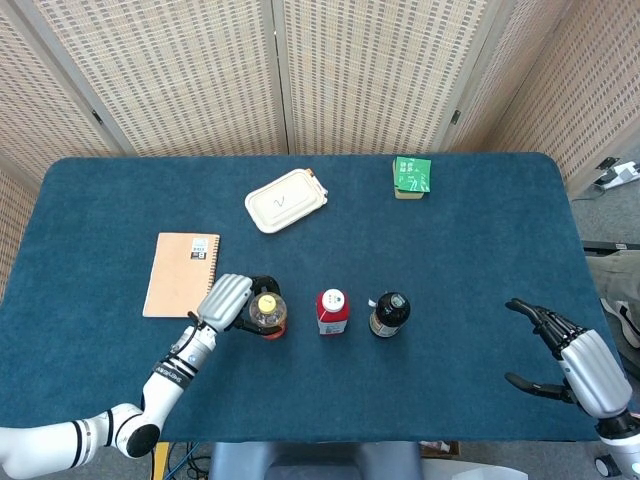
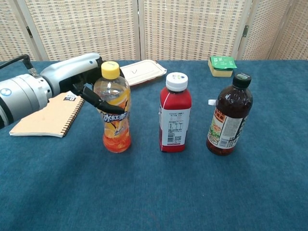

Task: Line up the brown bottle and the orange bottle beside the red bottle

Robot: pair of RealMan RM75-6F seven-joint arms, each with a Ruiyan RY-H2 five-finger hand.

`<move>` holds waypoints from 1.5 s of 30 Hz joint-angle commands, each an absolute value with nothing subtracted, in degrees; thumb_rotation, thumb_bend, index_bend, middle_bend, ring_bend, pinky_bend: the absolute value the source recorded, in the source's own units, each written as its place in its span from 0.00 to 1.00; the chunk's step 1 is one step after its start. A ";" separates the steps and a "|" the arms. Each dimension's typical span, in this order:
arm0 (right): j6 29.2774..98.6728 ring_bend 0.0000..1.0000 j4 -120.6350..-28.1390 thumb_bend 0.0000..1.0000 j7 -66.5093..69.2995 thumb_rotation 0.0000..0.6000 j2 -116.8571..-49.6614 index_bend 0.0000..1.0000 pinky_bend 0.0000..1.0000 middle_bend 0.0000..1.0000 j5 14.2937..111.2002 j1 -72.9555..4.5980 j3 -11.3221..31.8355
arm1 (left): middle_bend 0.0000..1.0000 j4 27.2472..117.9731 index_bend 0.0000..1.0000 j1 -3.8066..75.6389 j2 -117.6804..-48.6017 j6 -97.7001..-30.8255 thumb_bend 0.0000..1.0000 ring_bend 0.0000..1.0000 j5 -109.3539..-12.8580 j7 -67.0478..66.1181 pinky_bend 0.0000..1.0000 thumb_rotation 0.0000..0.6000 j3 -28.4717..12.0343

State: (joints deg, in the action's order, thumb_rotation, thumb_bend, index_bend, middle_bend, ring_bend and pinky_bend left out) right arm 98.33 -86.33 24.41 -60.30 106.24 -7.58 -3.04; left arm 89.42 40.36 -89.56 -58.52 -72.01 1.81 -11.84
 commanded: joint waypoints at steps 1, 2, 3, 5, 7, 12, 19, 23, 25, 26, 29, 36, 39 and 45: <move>98.33 0.23 -86.32 0.00 24.39 1.00 -60.32 0.06 0.46 0.21 106.24 -7.58 -3.02 | 0.62 89.45 0.56 40.41 -89.59 -58.57 0.04 0.55 -72.02 1.92 0.63 1.00 -11.98; 98.33 0.23 -86.32 0.00 24.39 1.00 -60.32 0.06 0.46 0.21 106.24 -7.59 -3.01 | 0.62 89.49 0.56 40.44 -89.60 -58.58 0.04 0.55 -72.03 1.96 0.63 1.00 -12.06; 98.35 0.23 -86.33 0.00 24.40 1.00 -60.32 0.06 0.46 0.21 106.23 -7.59 -3.00 | 0.62 89.56 0.56 40.48 -89.61 -58.62 0.04 0.55 -72.06 2.01 0.63 1.00 -12.15; 98.38 0.23 -86.34 0.00 24.42 1.00 -60.31 0.06 0.46 0.21 106.23 -7.57 -3.00 | 0.62 89.72 0.56 40.60 -89.65 -58.74 0.04 0.55 -72.20 2.14 0.63 1.00 -12.39; 98.42 0.23 -86.35 0.00 24.43 1.00 -60.28 0.06 0.46 0.21 106.28 -7.55 -3.02 | 0.62 89.88 0.56 40.77 -89.70 -58.80 0.04 0.55 -72.16 2.21 0.63 1.00 -12.72; 98.62 0.23 -86.29 0.00 24.51 1.00 -60.28 0.06 0.46 0.21 106.29 -7.49 -2.98 | 0.62 90.02 0.56 41.18 -89.87 -58.54 0.04 0.55 -71.87 1.93 0.63 1.00 -13.05; 99.04 0.23 -86.19 0.00 24.77 1.00 -60.14 0.06 0.46 0.21 106.18 -7.31 -2.89 | 0.62 89.47 0.56 41.49 -90.78 -57.90 0.04 0.55 -71.09 2.58 0.63 1.00 -13.14; 99.03 0.23 -86.12 0.00 25.07 1.00 -60.04 0.05 0.46 0.21 106.11 -7.31 -2.89 | 0.62 88.70 0.56 41.58 -91.32 -57.88 0.04 0.55 -71.04 2.60 0.63 1.00 -13.04; 99.00 0.23 -86.08 0.00 25.18 1.00 -60.02 0.06 0.46 0.21 106.11 -7.35 -2.87 | 0.62 88.36 0.56 41.57 -91.50 -57.89 0.04 0.55 -70.92 2.56 0.63 1.00 -13.00; 98.97 0.23 -86.05 0.00 25.18 1.00 -60.03 0.06 0.46 0.21 106.12 -7.37 -2.88 | 0.61 88.18 0.56 41.52 -91.58 -57.87 0.04 0.54 -70.84 2.64 0.63 1.00 -12.95; 98.85 0.23 -86.05 0.00 25.15 1.00 -60.06 0.06 0.46 0.21 106.14 -7.42 -2.89 | 0.61 87.81 0.54 41.39 -91.62 -57.79 0.04 0.53 -70.63 2.63 0.63 1.00 -12.77; 98.59 0.23 -86.17 0.00 24.78 1.00 -60.21 0.06 0.46 0.21 106.27 -7.49 -2.96 | 0.44 88.52 0.29 41.22 -90.75 -57.21 0.04 0.41 -69.79 2.80 0.63 1.00 -12.92; 98.51 0.23 -86.22 0.00 24.72 1.00 -60.22 0.06 0.46 0.21 106.28 -7.52 -2.97 | 0.36 89.28 0.22 41.22 -90.10 -56.84 0.04 0.35 -69.07 2.30 0.61 1.00 -13.02; 98.84 0.23 -86.24 0.00 24.79 1.00 -60.19 0.06 0.46 0.21 106.54 -7.45 -3.01 | 0.25 91.08 0.11 41.29 -88.80 -55.87 0.04 0.27 -67.06 0.37 0.55 1.00 -12.98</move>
State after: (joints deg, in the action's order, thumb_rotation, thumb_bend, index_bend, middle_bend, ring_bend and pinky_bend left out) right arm 98.83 -86.25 24.79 -60.19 106.53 -7.46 -3.00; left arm 90.84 41.26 -89.02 -56.07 -67.30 0.57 -12.99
